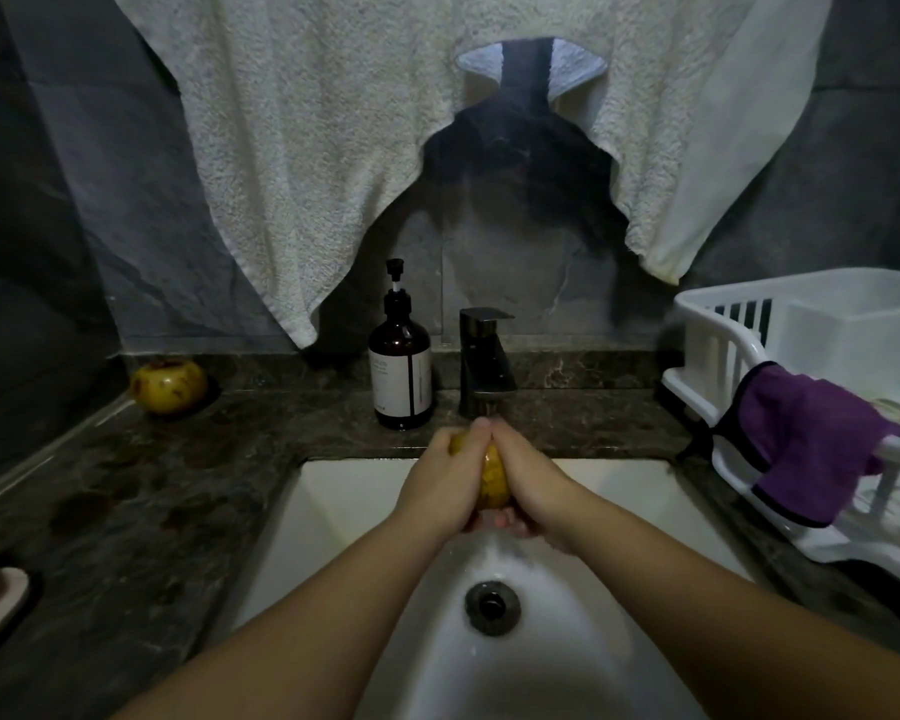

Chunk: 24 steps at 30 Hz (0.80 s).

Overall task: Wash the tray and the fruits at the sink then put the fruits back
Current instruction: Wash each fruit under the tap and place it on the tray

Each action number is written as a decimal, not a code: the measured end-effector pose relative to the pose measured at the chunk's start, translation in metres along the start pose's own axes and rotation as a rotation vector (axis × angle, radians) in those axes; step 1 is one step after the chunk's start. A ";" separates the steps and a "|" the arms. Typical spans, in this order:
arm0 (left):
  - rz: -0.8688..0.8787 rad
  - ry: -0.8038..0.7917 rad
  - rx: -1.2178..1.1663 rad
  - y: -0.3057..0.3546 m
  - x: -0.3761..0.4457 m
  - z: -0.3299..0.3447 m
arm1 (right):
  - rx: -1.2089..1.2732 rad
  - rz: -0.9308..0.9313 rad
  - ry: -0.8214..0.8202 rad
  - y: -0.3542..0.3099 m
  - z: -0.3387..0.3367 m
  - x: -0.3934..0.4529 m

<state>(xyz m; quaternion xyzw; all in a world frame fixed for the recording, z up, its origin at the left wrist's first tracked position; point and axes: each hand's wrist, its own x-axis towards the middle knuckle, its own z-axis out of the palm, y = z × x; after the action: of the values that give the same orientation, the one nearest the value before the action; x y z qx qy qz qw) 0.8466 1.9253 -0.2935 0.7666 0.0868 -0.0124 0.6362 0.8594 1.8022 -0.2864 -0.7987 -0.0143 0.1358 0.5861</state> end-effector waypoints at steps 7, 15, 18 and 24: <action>0.010 0.035 -0.039 -0.001 -0.005 0.001 | 0.052 0.061 0.015 -0.001 0.006 0.003; 0.002 0.029 -0.052 -0.001 -0.004 0.003 | -0.026 -0.003 0.100 0.000 0.006 0.003; -0.144 -0.115 -0.209 0.006 -0.011 -0.001 | -0.187 -0.168 0.167 0.005 0.002 0.006; -0.003 -0.099 -0.091 0.006 -0.003 0.009 | 0.038 -0.030 0.134 0.008 -0.006 0.002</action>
<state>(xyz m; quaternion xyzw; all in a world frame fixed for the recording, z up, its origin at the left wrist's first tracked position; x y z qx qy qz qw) 0.8449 1.9150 -0.2893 0.7353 0.0567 -0.0474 0.6737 0.8617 1.7942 -0.2924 -0.7943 0.0157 0.0737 0.6029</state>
